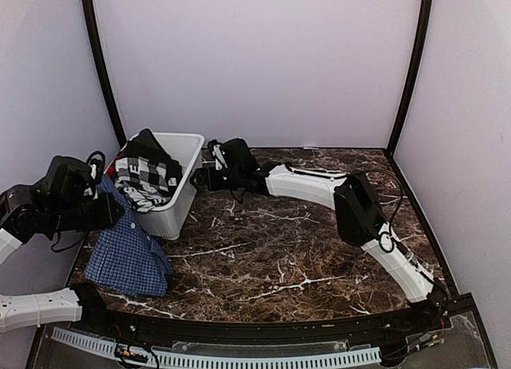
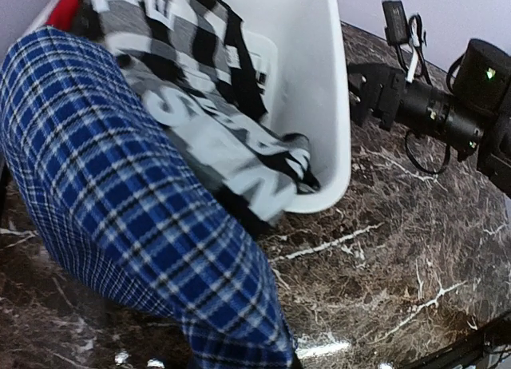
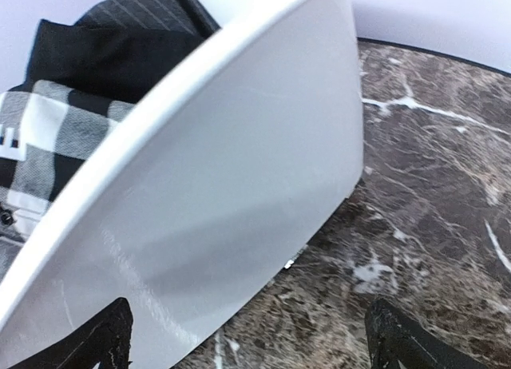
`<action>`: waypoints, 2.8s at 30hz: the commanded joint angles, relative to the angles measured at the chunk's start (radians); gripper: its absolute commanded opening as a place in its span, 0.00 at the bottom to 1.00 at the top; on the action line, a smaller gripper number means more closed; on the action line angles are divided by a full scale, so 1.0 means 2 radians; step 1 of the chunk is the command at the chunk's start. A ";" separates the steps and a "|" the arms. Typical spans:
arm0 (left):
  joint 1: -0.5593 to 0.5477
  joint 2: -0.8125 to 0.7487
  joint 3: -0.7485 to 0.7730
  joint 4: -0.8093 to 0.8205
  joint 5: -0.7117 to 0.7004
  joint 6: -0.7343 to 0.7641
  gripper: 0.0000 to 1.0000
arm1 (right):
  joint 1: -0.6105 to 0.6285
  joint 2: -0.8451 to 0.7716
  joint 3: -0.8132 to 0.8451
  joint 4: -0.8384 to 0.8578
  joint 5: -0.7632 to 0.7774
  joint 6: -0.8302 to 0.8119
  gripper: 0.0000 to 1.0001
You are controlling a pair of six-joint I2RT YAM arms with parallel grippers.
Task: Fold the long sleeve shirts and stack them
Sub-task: Move the bin to the corner of the board, then place the crumpled shirt at the center of the board.
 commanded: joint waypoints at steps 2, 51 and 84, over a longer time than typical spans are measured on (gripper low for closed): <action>0.002 0.016 -0.074 0.140 0.151 0.001 0.00 | 0.005 0.007 0.029 0.142 -0.049 -0.002 0.99; -0.141 0.314 0.095 0.479 0.341 0.041 0.00 | -0.015 -0.734 -0.664 -0.002 0.235 -0.085 0.99; 0.023 0.439 0.123 0.318 0.330 0.135 0.96 | 0.079 -0.706 -0.820 -0.034 0.173 0.003 0.91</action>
